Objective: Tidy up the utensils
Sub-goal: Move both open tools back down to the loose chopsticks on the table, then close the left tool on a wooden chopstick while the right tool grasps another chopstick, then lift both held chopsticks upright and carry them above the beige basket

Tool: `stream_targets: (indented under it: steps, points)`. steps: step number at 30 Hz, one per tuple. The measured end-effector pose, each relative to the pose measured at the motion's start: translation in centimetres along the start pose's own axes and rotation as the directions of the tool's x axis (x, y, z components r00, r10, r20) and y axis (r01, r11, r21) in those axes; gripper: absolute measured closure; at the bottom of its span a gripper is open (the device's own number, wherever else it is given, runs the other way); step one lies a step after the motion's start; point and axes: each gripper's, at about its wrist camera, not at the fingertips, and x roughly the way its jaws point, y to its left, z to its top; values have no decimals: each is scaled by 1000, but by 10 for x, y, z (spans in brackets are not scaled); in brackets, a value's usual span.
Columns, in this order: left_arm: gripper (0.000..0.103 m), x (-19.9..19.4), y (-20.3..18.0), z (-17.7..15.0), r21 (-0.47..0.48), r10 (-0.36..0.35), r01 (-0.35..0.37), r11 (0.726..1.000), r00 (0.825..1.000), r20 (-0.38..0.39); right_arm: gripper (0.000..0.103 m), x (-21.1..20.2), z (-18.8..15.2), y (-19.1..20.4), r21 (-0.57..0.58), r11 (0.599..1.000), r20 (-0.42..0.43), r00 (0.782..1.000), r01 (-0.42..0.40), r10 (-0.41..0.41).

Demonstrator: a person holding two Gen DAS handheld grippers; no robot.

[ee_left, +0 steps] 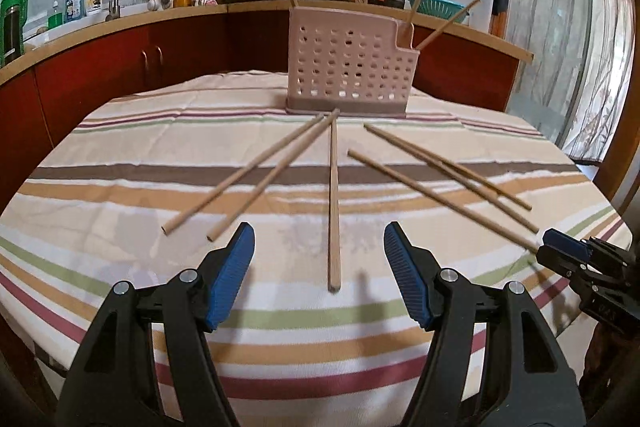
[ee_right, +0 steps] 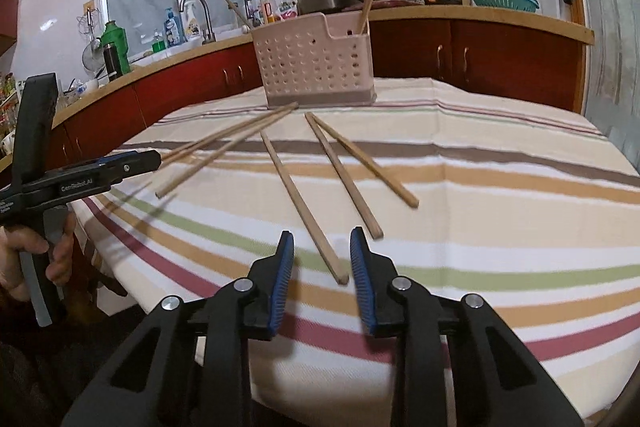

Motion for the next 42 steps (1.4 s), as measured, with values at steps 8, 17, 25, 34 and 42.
stream_targets:
  steps: [8, 17, 25, 34, 42]
  points:
    - [45, 9, -4, -7, 10, -13, 14, 1000, 999, -35, 79, -1, -3, -3, 11, 1000, -2, 1000, 3, -3]
    - [76, 23, -12, -13, 36, -40, 43, 998, 996, -81, 90, -2, -4, -5, 18, 1000, -3, 1000, 4, -4]
    - [96, 23, -9, -14, 51, -28, 32, 998, 997, -73, 93, -3, -5, 1, 0, 1000, -5, 1000, -8, 8]
    - [96, 4, -6, -7, 68, -17, 18, 998, 1000, -21, 96, -15, 6, 9, -9, 1000, 32, 999, -11, 11]
    - [96, -44, -3, 30, 60, -11, 3, 998, 993, 118, 96, -46, 41, 20, -32, 999, 142, 990, -16, 20]
